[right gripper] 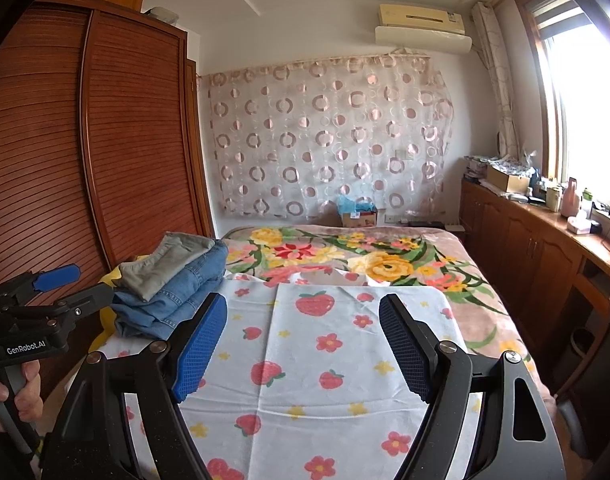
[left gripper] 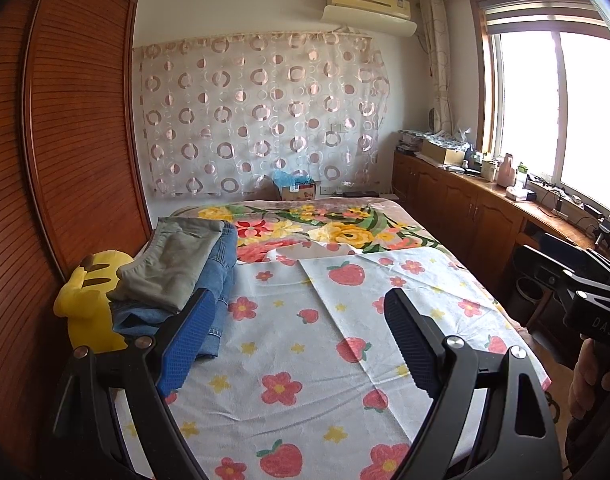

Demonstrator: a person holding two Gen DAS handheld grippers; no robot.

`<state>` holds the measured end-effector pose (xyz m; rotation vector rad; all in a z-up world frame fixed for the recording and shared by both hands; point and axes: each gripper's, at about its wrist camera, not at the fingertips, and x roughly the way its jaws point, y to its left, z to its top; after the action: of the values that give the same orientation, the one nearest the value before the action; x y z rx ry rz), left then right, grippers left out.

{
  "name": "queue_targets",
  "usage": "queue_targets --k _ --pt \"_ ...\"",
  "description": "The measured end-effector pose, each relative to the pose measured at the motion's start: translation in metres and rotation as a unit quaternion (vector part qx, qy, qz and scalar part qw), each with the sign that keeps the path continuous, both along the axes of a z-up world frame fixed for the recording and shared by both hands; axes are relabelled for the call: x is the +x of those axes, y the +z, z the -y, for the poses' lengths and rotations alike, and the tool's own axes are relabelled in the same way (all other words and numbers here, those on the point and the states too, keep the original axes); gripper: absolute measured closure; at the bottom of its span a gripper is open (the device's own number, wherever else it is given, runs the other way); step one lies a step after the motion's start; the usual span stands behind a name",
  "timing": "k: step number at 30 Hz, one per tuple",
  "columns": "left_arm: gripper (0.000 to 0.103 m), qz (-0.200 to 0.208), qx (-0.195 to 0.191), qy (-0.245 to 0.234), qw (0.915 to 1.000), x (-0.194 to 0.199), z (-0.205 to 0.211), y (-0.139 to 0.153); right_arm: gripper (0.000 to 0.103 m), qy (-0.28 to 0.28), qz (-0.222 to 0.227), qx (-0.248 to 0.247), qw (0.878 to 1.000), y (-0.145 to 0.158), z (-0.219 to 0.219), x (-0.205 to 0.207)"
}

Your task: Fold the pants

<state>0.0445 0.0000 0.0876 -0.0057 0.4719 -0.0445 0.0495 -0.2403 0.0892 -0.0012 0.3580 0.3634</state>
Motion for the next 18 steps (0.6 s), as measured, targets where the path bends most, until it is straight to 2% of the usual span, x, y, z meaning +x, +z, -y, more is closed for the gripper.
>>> queue_targets --k 18 --pt "0.016 0.001 0.0 0.0 1.0 0.0003 -0.0003 0.0005 0.023 0.001 0.002 -0.001 1.0 0.0007 0.0041 -0.0047"
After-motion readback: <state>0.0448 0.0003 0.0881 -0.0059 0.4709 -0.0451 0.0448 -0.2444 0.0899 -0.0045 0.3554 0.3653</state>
